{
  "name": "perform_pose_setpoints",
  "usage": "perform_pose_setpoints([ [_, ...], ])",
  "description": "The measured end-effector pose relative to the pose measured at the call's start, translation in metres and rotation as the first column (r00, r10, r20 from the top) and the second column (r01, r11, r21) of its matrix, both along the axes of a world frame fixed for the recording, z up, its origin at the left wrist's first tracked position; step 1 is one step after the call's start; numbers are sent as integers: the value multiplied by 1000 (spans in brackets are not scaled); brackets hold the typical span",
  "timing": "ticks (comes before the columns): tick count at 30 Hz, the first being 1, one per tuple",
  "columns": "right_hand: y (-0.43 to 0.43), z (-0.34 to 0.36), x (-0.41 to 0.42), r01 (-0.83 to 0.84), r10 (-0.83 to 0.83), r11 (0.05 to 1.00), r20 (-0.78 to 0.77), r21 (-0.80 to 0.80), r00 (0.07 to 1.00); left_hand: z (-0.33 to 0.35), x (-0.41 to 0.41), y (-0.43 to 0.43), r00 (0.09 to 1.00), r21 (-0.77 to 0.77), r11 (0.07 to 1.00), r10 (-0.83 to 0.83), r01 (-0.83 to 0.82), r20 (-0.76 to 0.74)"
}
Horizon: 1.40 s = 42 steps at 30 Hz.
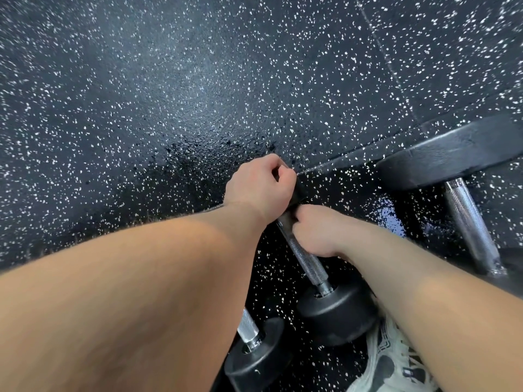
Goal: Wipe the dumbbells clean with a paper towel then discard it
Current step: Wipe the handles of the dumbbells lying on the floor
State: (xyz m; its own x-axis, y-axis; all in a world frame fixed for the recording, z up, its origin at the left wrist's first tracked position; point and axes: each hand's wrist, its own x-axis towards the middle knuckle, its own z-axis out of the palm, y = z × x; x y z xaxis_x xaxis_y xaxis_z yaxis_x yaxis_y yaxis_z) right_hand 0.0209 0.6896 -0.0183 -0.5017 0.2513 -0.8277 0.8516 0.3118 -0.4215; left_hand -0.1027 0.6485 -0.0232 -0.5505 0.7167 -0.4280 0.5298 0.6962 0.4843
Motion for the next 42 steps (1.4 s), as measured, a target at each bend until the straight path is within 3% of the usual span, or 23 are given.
perform_pose_setpoints([
  [10, -17, -9, -10, 411, -417, 905, 41, 108, 908, 0, 2, 3, 1000, -9, 1000, -5, 5, -21],
  [13, -28, -14, -14, 451, -461, 880, 38, 150, 887, -1, 2, 4, 1000, -9, 1000, 4, -5, -18],
  [17, -28, -9, -9, 457, -457, 880, 35, -132, 889, -1, 1, 2, 1000, 2, 1000, 2, -2, -22],
  [21, -20, -17, 7, 608, -666, 700, -36, -374, 745, 0, 1, 1, 1000, 4, 1000, 4, -4, -20],
  [27, -25, -26, 13, 630, -682, 711, -87, -311, 727, 1, 2, 2, 1000, -5, 1000, 11, -12, -15],
  [31, -23, -11, -4, 546, -547, 837, -18, -26, 837, 1, 1, 1, 1000, -6, 1000, 12, -12, -11],
  [33, -29, -3, -12, 526, -534, 837, 13, 152, 845, 1, 1, 1, 1000, -2, 1000, 15, -15, -9],
  [35, -40, -3, -18, 576, -593, 787, 15, 222, 805, 1, 1, 1, 1000, 2, 1000, 15, -15, -13],
  [38, -51, -8, -17, 625, -636, 745, -33, 234, 771, 0, 1, 1, 1000, 11, 1000, 9, -8, -17],
  [42, -43, -14, -9, 578, -574, 810, -66, 102, 816, -1, 0, 1, 1000, 11, 1000, 11, -11, -17],
])
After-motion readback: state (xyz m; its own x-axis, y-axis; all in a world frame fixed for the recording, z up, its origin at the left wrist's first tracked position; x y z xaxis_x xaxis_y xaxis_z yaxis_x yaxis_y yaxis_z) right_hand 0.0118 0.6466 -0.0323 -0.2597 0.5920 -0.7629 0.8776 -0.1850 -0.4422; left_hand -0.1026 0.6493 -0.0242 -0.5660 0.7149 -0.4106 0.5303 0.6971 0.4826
